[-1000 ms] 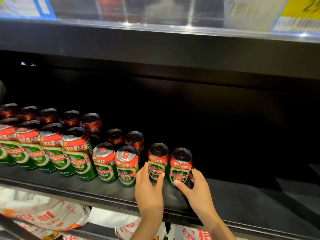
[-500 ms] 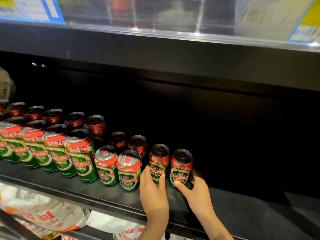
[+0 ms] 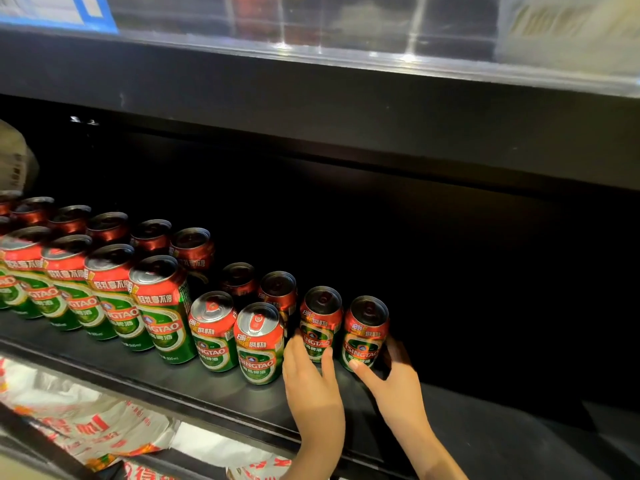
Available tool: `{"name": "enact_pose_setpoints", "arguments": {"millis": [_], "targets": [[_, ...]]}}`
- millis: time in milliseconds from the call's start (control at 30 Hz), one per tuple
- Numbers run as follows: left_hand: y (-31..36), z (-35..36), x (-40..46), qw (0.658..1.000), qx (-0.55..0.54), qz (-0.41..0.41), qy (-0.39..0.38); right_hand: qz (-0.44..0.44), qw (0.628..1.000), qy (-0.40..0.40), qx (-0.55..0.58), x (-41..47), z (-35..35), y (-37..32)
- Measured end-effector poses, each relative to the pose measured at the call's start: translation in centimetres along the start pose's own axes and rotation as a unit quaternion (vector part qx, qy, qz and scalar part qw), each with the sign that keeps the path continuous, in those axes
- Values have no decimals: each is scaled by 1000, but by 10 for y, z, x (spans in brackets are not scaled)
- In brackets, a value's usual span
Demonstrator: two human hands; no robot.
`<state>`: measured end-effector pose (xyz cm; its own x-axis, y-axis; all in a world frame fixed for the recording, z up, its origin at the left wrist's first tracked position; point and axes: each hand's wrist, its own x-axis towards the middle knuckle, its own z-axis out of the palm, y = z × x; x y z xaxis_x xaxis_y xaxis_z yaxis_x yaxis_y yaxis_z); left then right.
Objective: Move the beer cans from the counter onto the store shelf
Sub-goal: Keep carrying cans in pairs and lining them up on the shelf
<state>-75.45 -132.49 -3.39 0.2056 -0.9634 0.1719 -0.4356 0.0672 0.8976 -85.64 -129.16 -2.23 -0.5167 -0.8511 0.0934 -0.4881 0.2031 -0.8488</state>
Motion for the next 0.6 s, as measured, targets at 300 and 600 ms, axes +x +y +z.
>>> {"name": "enact_pose_setpoints", "arguments": {"millis": [300,600], "targets": [[9,9,-3,999,-33,-9,42,-12,1000,6,16,3,2,5],[4,5,-4,999,-21,16,26,-32,999,13,4,4,4,12]]}}
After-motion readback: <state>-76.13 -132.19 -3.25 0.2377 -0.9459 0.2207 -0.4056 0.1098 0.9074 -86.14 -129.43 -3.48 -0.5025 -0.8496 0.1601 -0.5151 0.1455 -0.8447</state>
